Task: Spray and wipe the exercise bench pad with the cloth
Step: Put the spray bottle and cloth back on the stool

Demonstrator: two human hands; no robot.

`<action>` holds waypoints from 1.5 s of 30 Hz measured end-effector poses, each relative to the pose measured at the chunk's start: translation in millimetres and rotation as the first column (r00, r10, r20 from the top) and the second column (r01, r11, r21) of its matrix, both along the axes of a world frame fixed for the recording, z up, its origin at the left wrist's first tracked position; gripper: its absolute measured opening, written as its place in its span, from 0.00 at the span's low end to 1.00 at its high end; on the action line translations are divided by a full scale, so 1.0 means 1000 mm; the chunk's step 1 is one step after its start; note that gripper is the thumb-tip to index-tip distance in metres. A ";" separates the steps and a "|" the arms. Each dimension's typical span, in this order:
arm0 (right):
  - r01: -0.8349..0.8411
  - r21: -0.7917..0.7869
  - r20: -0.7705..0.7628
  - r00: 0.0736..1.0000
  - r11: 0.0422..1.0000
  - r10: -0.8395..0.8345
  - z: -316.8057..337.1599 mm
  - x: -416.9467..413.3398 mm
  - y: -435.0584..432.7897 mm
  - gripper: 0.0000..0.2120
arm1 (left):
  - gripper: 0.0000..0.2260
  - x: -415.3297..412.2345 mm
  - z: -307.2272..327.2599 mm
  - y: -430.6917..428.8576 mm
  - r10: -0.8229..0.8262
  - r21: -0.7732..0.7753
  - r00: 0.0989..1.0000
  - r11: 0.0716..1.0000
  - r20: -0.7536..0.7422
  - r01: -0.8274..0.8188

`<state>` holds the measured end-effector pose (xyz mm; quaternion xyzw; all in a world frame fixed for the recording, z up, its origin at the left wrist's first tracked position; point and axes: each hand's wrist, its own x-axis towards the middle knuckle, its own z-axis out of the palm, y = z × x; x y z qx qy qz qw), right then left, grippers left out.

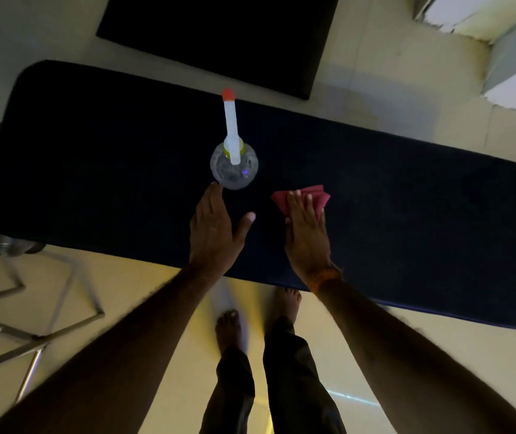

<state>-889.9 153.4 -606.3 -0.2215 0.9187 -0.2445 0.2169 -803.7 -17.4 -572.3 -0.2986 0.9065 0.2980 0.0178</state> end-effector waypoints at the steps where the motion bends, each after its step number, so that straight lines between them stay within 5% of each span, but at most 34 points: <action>1: 0.027 -0.032 0.041 0.999 0.999 -0.026 0.008 -0.003 -0.002 0.24 | 0.42 -0.008 0.008 0.000 0.072 0.037 0.997 0.997 -0.018 -0.072; 5: 0.070 -0.115 0.134 0.989 0.991 -0.054 0.040 -0.016 -0.004 0.23 | 0.43 -0.042 0.036 -0.006 0.265 0.175 0.954 0.955 -0.139 -0.240; 8: 0.084 -0.174 0.138 0.989 0.981 -0.060 0.054 -0.027 -0.003 0.22 | 0.23 -0.073 0.052 -0.015 0.314 0.336 0.908 0.917 -0.278 -0.214; 11: 0.072 -0.193 0.119 0.992 0.979 -0.050 0.071 -0.035 -0.002 0.22 | 0.10 -0.095 0.066 -0.017 0.397 0.415 0.883 0.868 -0.251 -0.273; 18: 0.060 -0.219 0.075 0.996 0.974 -0.044 0.141 -0.021 -0.008 0.22 | 0.07 -0.060 0.129 -0.013 0.447 0.401 0.856 0.856 -0.259 -0.325; 23: -0.064 -0.249 0.030 0.997 0.966 0.074 0.209 0.019 -0.030 0.22 | 0.14 0.020 0.215 -0.024 0.568 0.422 0.781 0.794 -0.261 -0.437; 29: -0.245 -0.357 -0.062 0.969 0.902 0.238 0.293 0.115 -0.082 0.26 | 0.11 0.148 0.314 -0.049 0.726 0.459 0.625 0.677 -0.286 -0.576; 35: -0.420 -0.478 -0.170 0.906 0.771 0.388 0.358 0.254 -0.149 0.22 | 0.14 0.314 0.376 -0.092 0.781 0.464 0.513 0.624 -0.356 -0.629; 45: -0.682 -0.498 -0.317 0.718 0.536 0.619 0.397 0.458 -0.278 0.23 | 0.10 0.550 0.424 -0.151 0.869 0.401 0.175 0.381 -0.462 -0.833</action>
